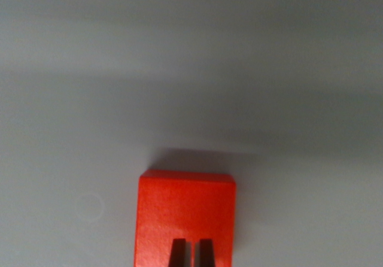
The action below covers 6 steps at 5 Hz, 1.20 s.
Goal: Reach red block
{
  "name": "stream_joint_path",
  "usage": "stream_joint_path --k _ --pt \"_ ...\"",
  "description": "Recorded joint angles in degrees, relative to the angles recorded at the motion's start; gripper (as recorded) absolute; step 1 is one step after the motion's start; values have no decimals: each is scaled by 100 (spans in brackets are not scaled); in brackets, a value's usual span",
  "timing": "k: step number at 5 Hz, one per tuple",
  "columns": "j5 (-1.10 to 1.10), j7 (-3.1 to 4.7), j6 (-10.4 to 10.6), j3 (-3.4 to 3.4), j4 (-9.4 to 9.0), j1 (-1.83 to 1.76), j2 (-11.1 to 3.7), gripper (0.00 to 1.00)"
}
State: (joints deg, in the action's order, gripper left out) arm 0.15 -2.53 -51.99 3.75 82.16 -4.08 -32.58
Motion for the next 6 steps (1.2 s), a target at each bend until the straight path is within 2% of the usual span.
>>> stream_joint_path --k 1,2,4,6 --pt "0 0 0 0 0 0 0 0" --pt "-6 -7 106 18 -17 -16 -96 0" --pt "-9 -10 168 29 -26 -26 -152 0" --pt "-10 -11 181 32 -28 -28 -165 0"
